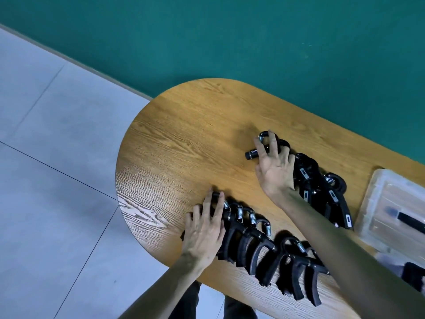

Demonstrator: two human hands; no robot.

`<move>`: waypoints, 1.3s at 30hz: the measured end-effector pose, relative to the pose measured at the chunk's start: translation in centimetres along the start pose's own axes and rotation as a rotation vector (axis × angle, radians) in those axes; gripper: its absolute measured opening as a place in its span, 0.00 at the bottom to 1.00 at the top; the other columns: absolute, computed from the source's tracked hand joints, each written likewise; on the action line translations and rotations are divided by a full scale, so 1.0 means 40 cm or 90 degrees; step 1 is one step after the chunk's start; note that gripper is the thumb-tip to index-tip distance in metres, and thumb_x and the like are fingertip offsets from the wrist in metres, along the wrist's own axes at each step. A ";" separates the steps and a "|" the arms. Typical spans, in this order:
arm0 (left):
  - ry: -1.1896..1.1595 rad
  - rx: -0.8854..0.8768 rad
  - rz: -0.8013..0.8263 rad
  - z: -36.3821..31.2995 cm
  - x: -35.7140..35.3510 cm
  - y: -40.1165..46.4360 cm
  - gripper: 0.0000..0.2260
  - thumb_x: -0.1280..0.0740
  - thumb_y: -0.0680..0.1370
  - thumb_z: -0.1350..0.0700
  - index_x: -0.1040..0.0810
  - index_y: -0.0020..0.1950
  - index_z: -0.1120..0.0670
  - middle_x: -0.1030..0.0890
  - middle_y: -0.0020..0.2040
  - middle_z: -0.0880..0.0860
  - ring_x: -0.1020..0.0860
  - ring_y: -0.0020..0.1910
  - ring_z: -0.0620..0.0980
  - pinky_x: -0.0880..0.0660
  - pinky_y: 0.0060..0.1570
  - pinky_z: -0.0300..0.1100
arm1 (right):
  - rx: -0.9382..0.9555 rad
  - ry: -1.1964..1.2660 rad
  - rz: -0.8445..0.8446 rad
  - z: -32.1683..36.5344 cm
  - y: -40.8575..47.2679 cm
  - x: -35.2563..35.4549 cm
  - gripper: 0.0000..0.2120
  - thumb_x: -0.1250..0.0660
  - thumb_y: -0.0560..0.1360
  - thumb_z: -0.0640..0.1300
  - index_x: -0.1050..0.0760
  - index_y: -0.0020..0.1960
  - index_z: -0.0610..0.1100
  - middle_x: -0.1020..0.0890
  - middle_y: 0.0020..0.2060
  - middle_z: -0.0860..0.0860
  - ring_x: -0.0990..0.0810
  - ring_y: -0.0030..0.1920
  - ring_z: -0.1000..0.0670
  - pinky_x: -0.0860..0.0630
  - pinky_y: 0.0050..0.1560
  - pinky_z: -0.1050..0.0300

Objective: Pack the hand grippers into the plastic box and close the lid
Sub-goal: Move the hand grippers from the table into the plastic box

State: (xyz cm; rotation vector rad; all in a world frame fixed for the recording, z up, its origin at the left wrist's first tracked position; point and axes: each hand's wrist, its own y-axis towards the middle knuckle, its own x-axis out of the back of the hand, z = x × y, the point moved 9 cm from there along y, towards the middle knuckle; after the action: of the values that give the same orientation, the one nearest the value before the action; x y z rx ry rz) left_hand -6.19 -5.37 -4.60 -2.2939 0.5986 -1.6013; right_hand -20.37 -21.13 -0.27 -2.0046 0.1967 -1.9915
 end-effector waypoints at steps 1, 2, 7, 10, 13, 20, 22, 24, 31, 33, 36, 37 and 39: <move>-0.004 0.013 -0.019 -0.005 0.016 -0.007 0.37 0.46 0.83 0.45 0.74 0.77 0.48 0.63 0.82 0.56 0.36 0.67 0.55 0.33 0.67 0.53 | -0.001 0.021 -0.003 -0.002 -0.018 0.010 0.37 0.35 0.77 0.38 0.49 0.81 0.49 0.52 0.81 0.40 0.32 0.64 0.37 0.30 0.62 0.41; 0.001 0.023 -0.033 -0.008 0.032 -0.012 0.36 0.47 0.83 0.44 0.74 0.77 0.48 0.63 0.81 0.55 0.36 0.67 0.55 0.33 0.67 0.52 | 0.003 0.015 -0.001 -0.004 -0.042 0.021 0.38 0.35 0.76 0.38 0.49 0.81 0.49 0.52 0.81 0.40 0.32 0.65 0.37 0.30 0.63 0.40; 0.037 0.064 -0.081 -0.080 0.142 -0.023 0.37 0.45 0.83 0.44 0.72 0.78 0.49 0.60 0.82 0.56 0.34 0.64 0.55 0.34 0.67 0.53 | -0.004 -0.003 -0.051 -0.053 -0.165 0.106 0.37 0.32 0.75 0.42 0.44 0.80 0.49 0.48 0.81 0.40 0.29 0.60 0.36 0.28 0.57 0.40; 0.037 0.067 -0.095 -0.147 0.197 -0.033 0.36 0.46 0.83 0.45 0.70 0.79 0.48 0.58 0.81 0.55 0.35 0.62 0.52 0.35 0.65 0.51 | -0.009 0.010 -0.083 -0.107 -0.244 0.157 0.36 0.30 0.74 0.42 0.39 0.79 0.49 0.45 0.80 0.39 0.28 0.57 0.35 0.27 0.55 0.39; 0.045 0.052 -0.133 -0.223 0.242 -0.041 0.33 0.49 0.83 0.44 0.68 0.79 0.48 0.54 0.81 0.55 0.36 0.60 0.51 0.34 0.62 0.49 | -0.006 0.032 -0.122 -0.170 -0.316 0.213 0.36 0.29 0.72 0.42 0.36 0.77 0.50 0.42 0.79 0.39 0.27 0.54 0.36 0.26 0.53 0.40; 0.064 0.022 -0.217 -0.469 0.302 -0.078 0.33 0.42 0.82 0.47 0.57 0.82 0.49 0.48 0.81 0.57 0.34 0.61 0.56 0.33 0.61 0.50 | -0.031 0.085 -0.188 -0.339 -0.475 0.304 0.36 0.30 0.72 0.41 0.38 0.77 0.51 0.43 0.80 0.40 0.30 0.49 0.40 0.27 0.48 0.44; 0.042 -0.002 -0.242 -0.550 0.300 -0.091 0.34 0.40 0.81 0.48 0.54 0.82 0.49 0.46 0.80 0.57 0.33 0.59 0.56 0.32 0.59 0.50 | -0.034 0.099 -0.213 -0.391 -0.519 0.318 0.37 0.29 0.72 0.40 0.38 0.78 0.51 0.44 0.80 0.40 0.30 0.51 0.39 0.27 0.49 0.42; 0.018 -0.028 -0.265 -0.635 0.293 -0.104 0.33 0.39 0.81 0.49 0.52 0.82 0.49 0.45 0.80 0.57 0.33 0.58 0.57 0.31 0.58 0.51 | -0.061 0.115 -0.235 -0.461 -0.568 0.331 0.37 0.28 0.71 0.40 0.37 0.77 0.50 0.42 0.79 0.40 0.30 0.52 0.39 0.27 0.49 0.42; 0.016 -0.100 -0.263 -0.920 0.208 -0.153 0.32 0.38 0.80 0.49 0.47 0.82 0.52 0.42 0.79 0.59 0.32 0.60 0.59 0.30 0.59 0.54 | -0.176 0.137 -0.276 -0.719 -0.742 0.320 0.38 0.26 0.68 0.40 0.34 0.76 0.50 0.38 0.78 0.40 0.29 0.49 0.38 0.27 0.48 0.42; 0.021 -0.120 -0.248 -0.998 0.174 -0.166 0.33 0.37 0.80 0.49 0.48 0.82 0.51 0.43 0.79 0.60 0.32 0.61 0.59 0.31 0.60 0.54 | -0.203 0.141 -0.282 -0.788 -0.794 0.306 0.37 0.27 0.69 0.40 0.34 0.76 0.50 0.38 0.77 0.41 0.30 0.49 0.39 0.28 0.49 0.42; 0.023 -0.156 -0.235 -1.115 0.121 -0.185 0.34 0.36 0.80 0.49 0.49 0.82 0.51 0.42 0.78 0.60 0.31 0.60 0.59 0.30 0.59 0.54 | -0.249 0.165 -0.295 -0.894 -0.871 0.282 0.36 0.29 0.71 0.41 0.35 0.76 0.51 0.40 0.79 0.41 0.29 0.51 0.37 0.28 0.50 0.41; 0.019 -0.161 -0.235 -1.143 0.108 -0.191 0.34 0.36 0.80 0.49 0.48 0.82 0.51 0.41 0.78 0.60 0.31 0.59 0.59 0.30 0.59 0.54 | -0.262 0.170 -0.298 -0.924 -0.890 0.274 0.36 0.29 0.71 0.41 0.35 0.77 0.52 0.41 0.79 0.42 0.29 0.51 0.37 0.28 0.50 0.41; 0.019 -0.176 -0.230 -1.207 0.071 -0.205 0.34 0.35 0.79 0.49 0.45 0.81 0.52 0.38 0.76 0.61 0.31 0.57 0.58 0.29 0.58 0.53 | -0.294 0.175 -0.300 -0.986 -0.934 0.249 0.36 0.29 0.71 0.41 0.36 0.77 0.52 0.43 0.80 0.43 0.30 0.50 0.37 0.28 0.50 0.41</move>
State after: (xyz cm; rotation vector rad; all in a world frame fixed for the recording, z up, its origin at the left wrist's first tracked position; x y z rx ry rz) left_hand -49.19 0.79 18.17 -2.7112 0.4549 -1.8108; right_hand -63.65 6.28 20.29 -2.1873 0.2884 -2.7316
